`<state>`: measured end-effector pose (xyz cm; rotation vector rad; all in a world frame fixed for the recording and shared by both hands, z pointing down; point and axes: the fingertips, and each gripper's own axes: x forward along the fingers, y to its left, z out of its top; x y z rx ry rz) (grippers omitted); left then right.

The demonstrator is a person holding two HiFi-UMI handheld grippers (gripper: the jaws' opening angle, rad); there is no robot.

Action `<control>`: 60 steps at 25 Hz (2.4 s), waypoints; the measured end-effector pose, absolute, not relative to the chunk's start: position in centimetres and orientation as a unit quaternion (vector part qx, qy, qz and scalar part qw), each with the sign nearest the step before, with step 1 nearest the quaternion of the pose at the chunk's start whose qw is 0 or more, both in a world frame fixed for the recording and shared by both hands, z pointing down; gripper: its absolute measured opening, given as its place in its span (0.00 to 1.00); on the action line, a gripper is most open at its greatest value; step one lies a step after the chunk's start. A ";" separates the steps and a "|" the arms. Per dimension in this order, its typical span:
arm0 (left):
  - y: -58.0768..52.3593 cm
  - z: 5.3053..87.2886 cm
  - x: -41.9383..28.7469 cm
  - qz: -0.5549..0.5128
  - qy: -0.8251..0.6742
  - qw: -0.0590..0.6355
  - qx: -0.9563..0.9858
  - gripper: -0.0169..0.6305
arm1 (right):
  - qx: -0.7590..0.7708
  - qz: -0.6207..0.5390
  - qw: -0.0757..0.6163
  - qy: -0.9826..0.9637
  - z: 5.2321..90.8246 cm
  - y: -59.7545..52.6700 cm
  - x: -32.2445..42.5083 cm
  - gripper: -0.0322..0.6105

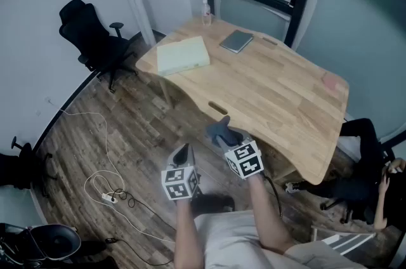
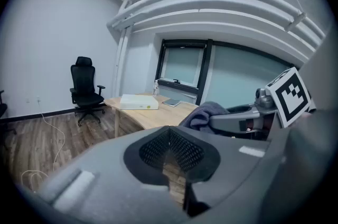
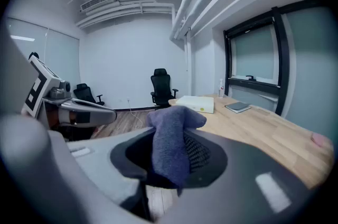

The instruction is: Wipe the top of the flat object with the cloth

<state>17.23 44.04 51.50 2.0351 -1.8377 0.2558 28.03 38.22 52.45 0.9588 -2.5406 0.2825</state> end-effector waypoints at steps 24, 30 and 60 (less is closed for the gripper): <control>46.5 50.2 14.8 0.105 -0.709 0.127 0.686 0.04 | 0.338 0.146 0.136 -0.920 51.4 39.1 28.1 0.26; 45.2 51.1 13.7 0.098 -0.714 0.139 0.680 0.04 | 0.340 0.143 0.119 -0.922 51.7 38.0 27.4 0.26; 27.2 53.3 1.5 0.066 -0.695 0.175 0.694 0.04 | 0.419 0.192 0.077 -0.884 50.9 21.7 19.2 0.26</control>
